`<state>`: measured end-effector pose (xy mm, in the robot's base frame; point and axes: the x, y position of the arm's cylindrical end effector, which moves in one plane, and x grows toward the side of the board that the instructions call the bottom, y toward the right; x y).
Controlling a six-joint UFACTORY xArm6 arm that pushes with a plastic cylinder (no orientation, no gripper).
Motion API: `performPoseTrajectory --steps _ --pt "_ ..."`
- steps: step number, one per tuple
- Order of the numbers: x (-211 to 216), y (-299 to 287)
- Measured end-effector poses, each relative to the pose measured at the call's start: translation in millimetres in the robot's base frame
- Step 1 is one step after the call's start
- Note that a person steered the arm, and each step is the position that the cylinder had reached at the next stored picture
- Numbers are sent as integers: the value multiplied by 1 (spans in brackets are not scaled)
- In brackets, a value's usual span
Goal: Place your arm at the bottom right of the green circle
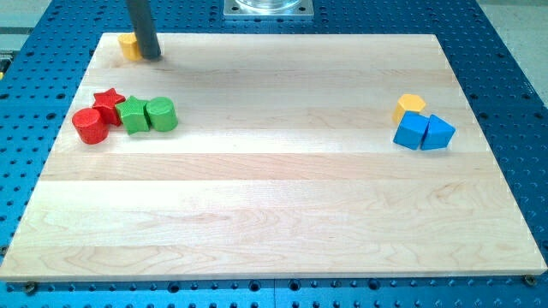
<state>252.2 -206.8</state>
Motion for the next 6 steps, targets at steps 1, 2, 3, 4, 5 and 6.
performPoseTrajectory --steps 1,2,3,4,5,6 --pt "23 -1" --pt "37 27" --pt "38 48" --pt "81 71" --pt "156 96" --pt "217 135"
